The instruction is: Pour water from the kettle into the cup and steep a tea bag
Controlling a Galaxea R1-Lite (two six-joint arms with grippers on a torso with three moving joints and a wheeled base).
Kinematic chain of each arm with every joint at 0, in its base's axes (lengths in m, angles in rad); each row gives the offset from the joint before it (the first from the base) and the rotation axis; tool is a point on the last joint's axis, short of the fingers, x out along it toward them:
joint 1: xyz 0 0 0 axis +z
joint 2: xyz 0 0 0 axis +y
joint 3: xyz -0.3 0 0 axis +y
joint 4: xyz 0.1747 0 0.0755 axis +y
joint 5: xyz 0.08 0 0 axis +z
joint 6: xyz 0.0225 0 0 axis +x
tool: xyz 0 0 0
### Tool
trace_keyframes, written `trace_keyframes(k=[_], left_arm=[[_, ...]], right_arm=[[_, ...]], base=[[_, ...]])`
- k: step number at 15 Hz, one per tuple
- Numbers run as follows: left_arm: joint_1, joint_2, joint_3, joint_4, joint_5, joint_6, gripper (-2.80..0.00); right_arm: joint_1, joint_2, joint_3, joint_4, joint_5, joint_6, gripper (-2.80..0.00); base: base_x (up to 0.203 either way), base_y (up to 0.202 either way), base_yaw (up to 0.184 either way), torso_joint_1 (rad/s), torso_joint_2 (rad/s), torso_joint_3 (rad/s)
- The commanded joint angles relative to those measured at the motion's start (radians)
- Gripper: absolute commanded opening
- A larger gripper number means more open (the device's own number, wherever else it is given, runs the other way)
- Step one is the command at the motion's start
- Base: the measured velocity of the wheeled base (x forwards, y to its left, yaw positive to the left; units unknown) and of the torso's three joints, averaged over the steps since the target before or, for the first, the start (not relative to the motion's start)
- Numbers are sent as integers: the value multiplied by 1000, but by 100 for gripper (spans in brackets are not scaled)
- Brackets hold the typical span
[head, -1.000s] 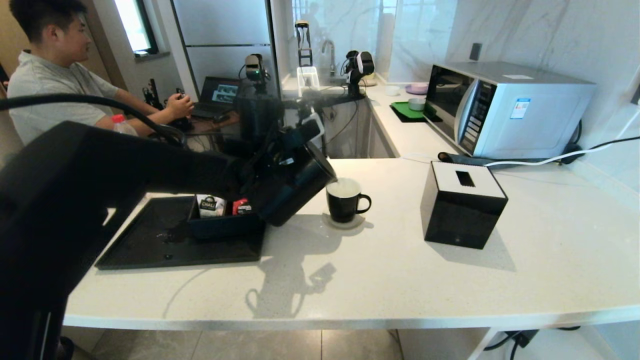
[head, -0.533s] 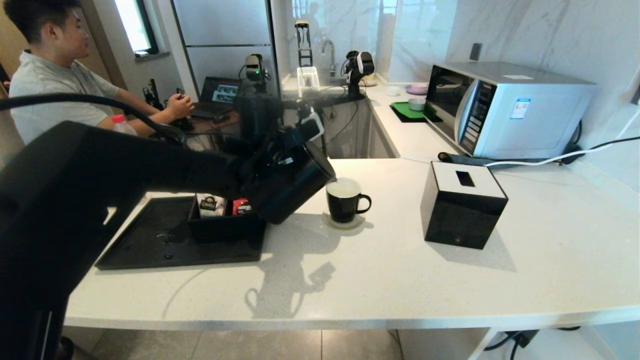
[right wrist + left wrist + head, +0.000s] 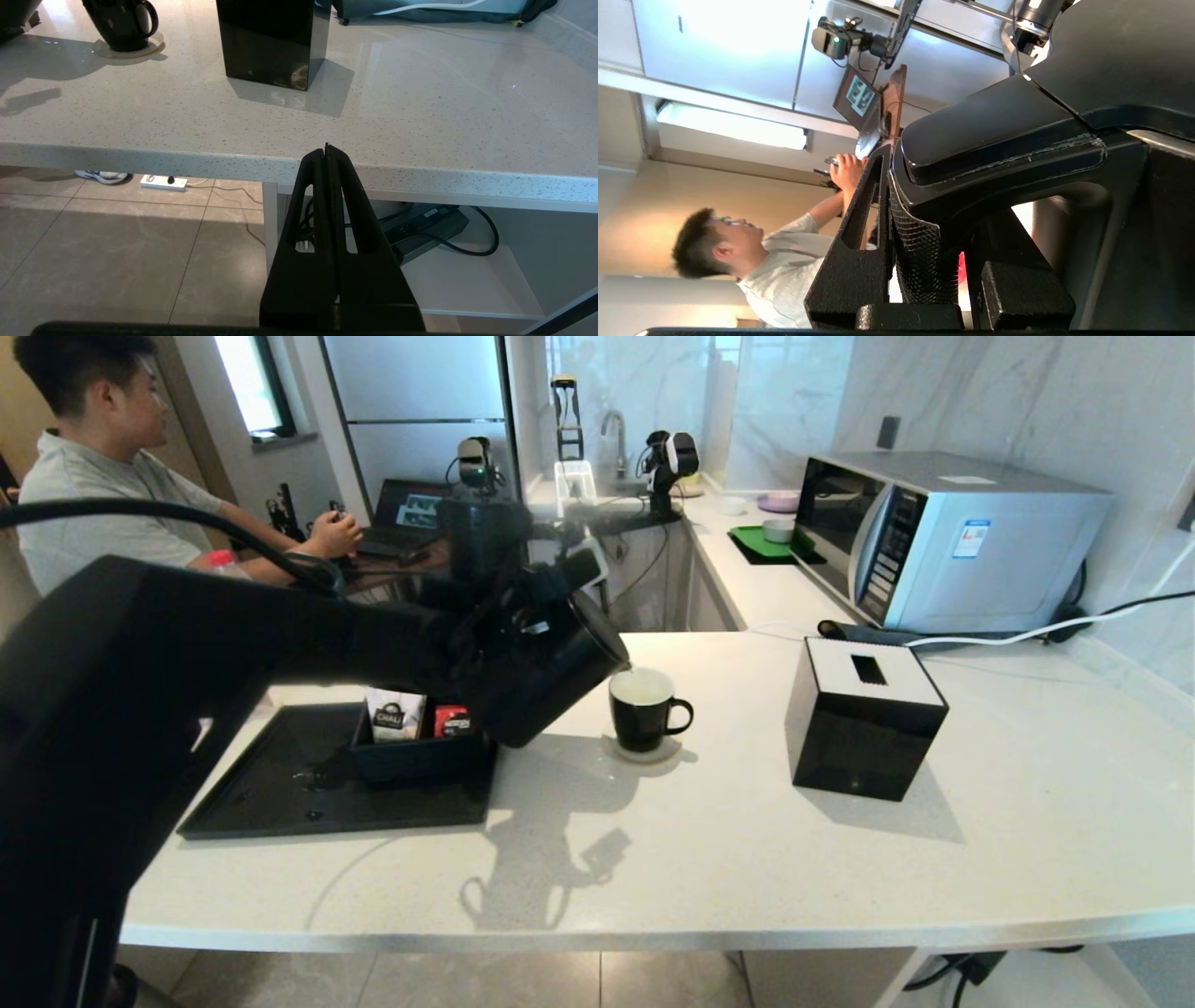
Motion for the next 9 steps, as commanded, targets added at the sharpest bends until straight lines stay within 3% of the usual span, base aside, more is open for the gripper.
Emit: trace_keyframes(k=[1,9], left_arm=[[0,0,0,-4,2,12,-280],[-4,-3,-2,-2,-3,20,-280]], right_arm=[[0,1,0,0,0,-1,-280],[2,1,0,0,0,-1,-280]], base=[[0,0,0,0,0,0],[0,0,0,0,0,0]])
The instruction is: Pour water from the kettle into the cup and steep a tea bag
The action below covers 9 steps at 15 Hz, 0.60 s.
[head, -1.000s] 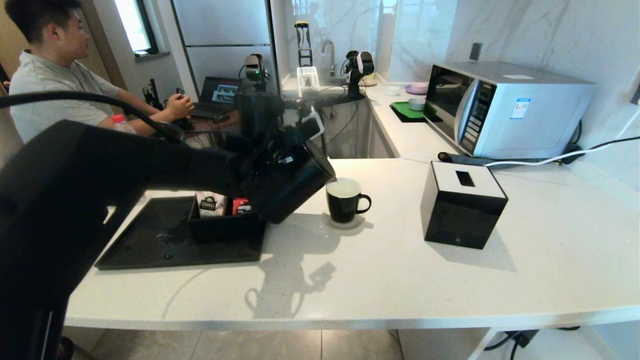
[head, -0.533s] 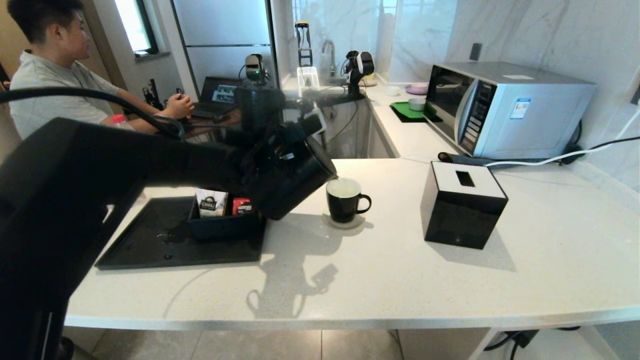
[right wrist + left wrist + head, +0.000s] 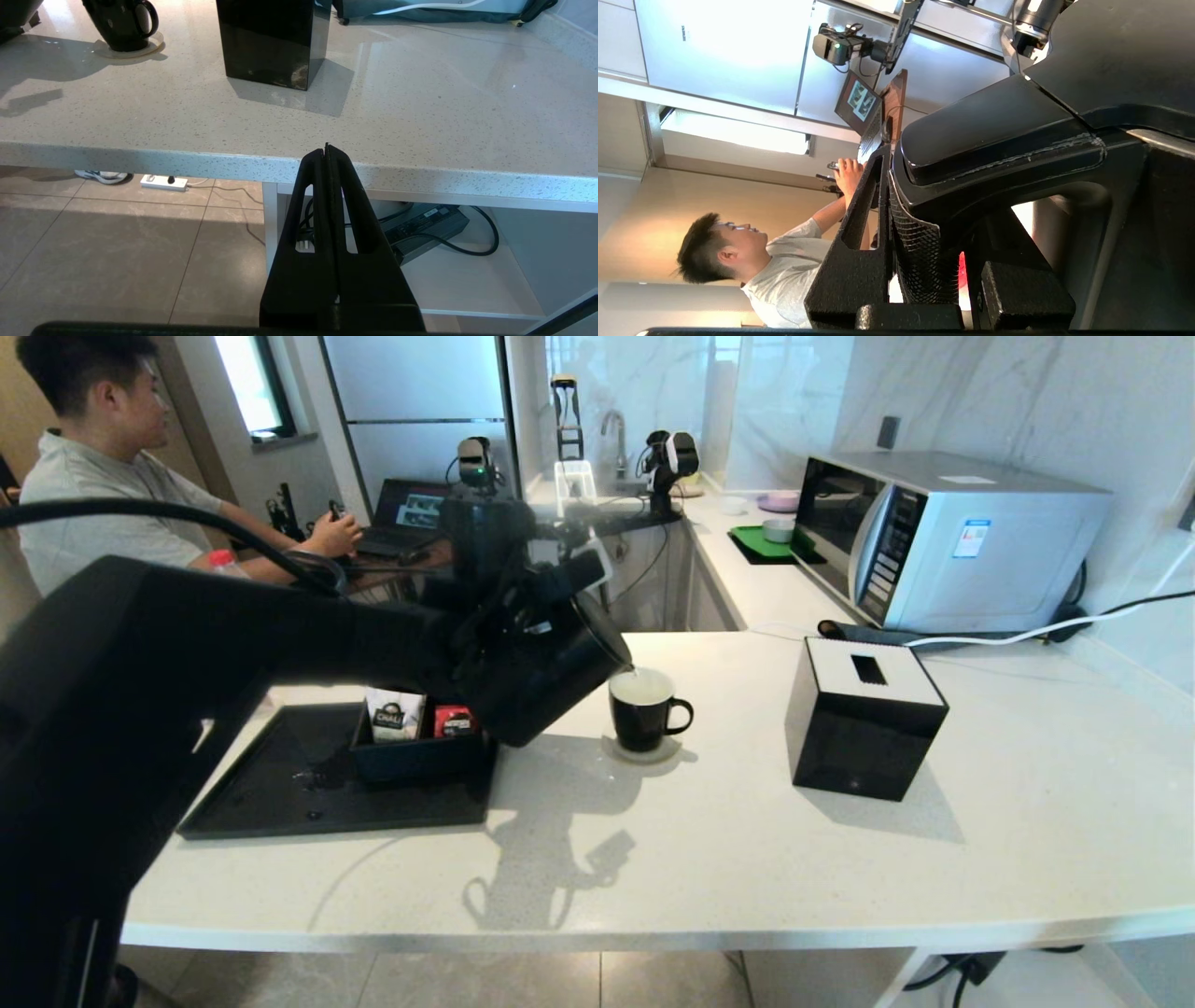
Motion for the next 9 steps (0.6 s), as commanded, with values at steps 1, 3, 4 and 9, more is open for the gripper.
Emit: trace_keyframes(k=[1,3,4,9], left_arm=[[0,-3,2,-1,3,6,-280],[0,-4,0,4,3,6,-280],[-1,-4,0,5,3,6,-280],[-4,-4,-3,5,3,9,-280]], right_arm=[[1,1,0,0,0,-1,-280],[0,1,0,0,0,-1,-280],[0,1,0,0,0,-1,-280],[0,1,0,0,0,-1,-280]], base=[[0,0,0,0,0,0],[0,0,0,0,0,0],[0,0,0,0,0,0],[0,0,0,0,0,0]])
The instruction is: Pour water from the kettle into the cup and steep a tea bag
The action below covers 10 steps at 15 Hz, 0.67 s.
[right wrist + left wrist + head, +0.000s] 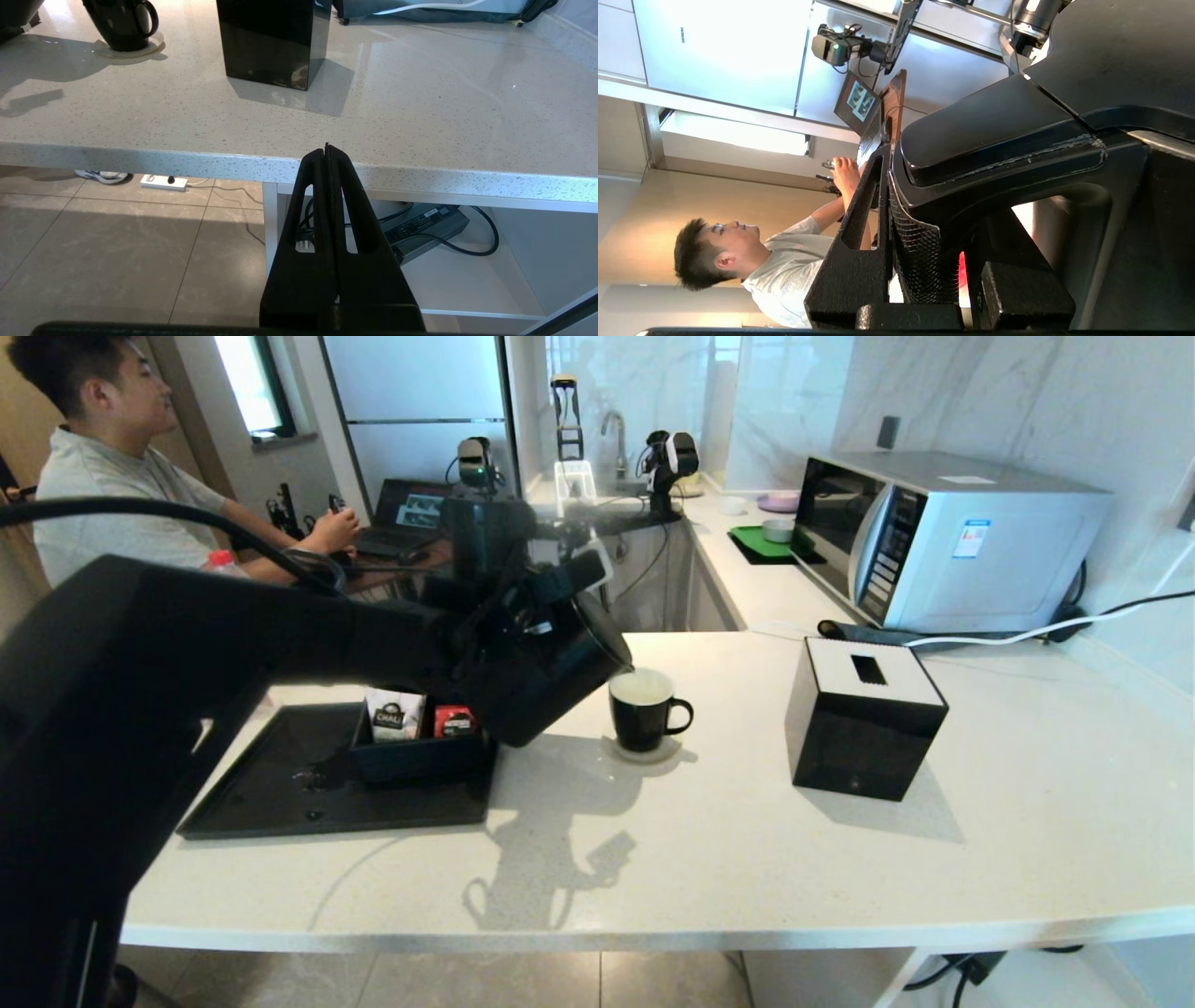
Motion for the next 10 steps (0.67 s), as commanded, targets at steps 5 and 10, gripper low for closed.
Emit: trace_keyframes(k=[5,10], left_arm=[[-6,-4,-1,-5,3,14,-280],[-7,-3,-1,-6,3,16,-280]], right_arm=[[0,1,0,0,0,0,-280],[1,1,0,0,0,0,-280]], base=[[0,0,0,0,0,0],[0,0,0,0,0,0]])
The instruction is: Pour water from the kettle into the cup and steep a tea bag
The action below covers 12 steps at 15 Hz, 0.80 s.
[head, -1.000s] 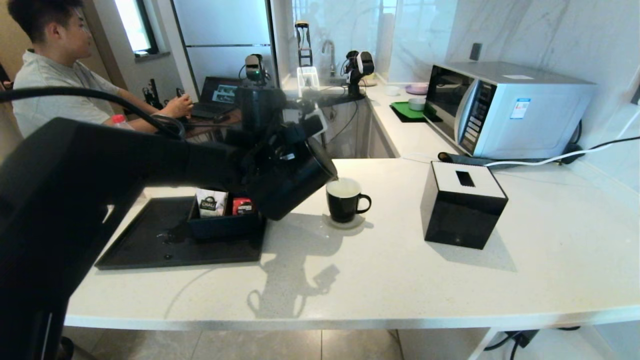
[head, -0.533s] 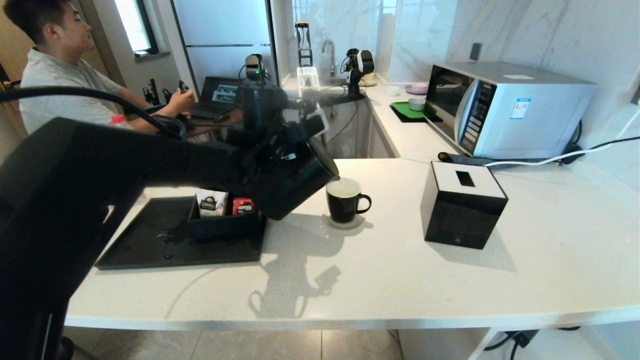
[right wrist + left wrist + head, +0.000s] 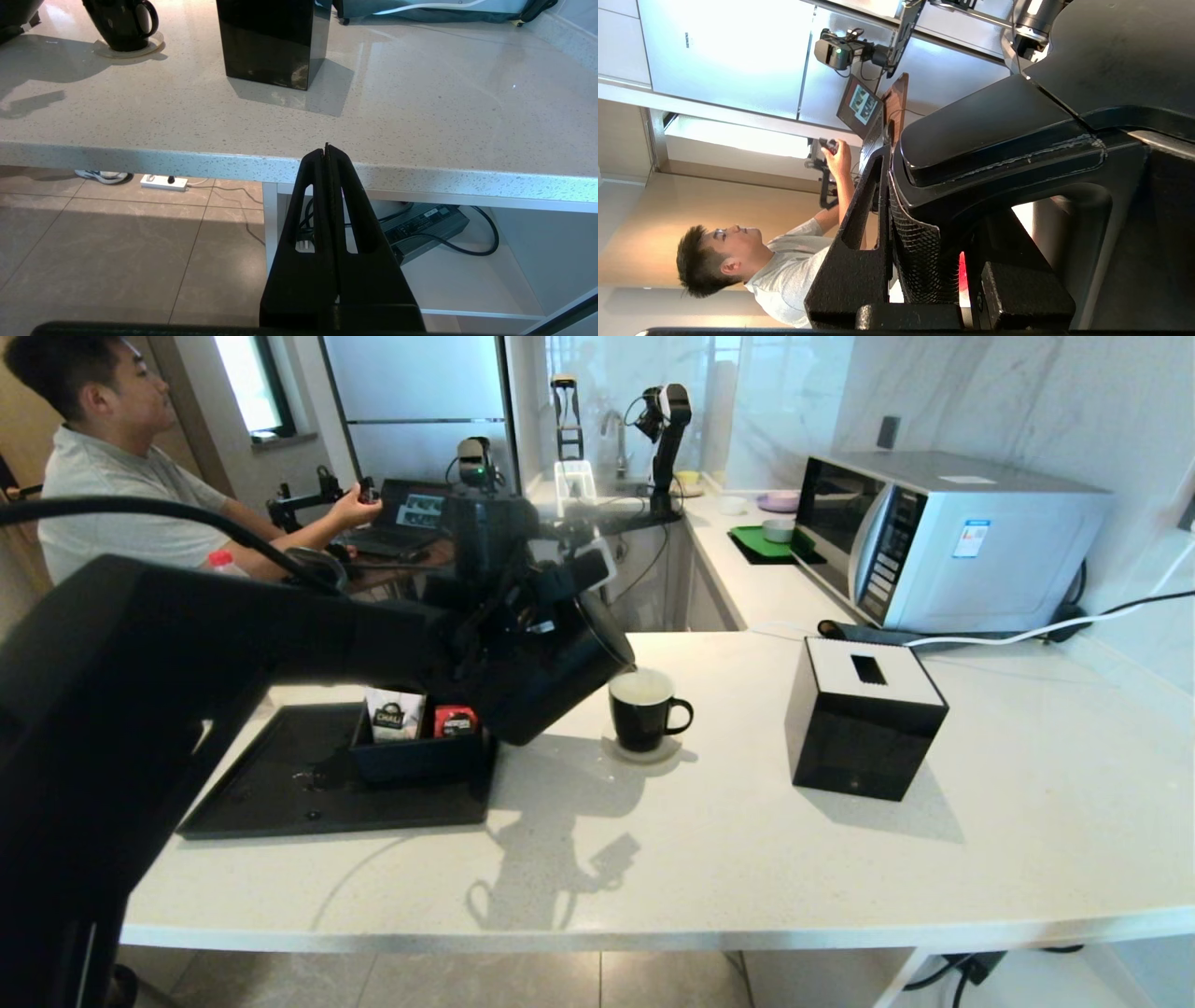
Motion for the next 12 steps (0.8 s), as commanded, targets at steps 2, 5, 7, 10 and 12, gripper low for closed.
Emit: trace_keyframes(k=[2,5,7,10,12], left_arm=[[0,-2,0,-6,1,4,-280],[0,-2,3,-7,1,6,-280],[0,0,3,-10,1,4,-280],[0,0,3,-13,1,-5,-280],[0,-2,3,-15,1,-26,-280]], right_arm=[[1,1,0,0,0,-1,-280],[1,1,0,0,0,-1,-280],[0,1,0,0,0,-1,-280],[0,1,0,0,0,-1,-280],[1,1,0,0,0,-1,-280]], base=[[0,0,0,0,0,0],[0,0,0,0,0,0],[0,0,0,0,0,0],[0,0,0,0,0,0],[0,0,0,0,0,0]])
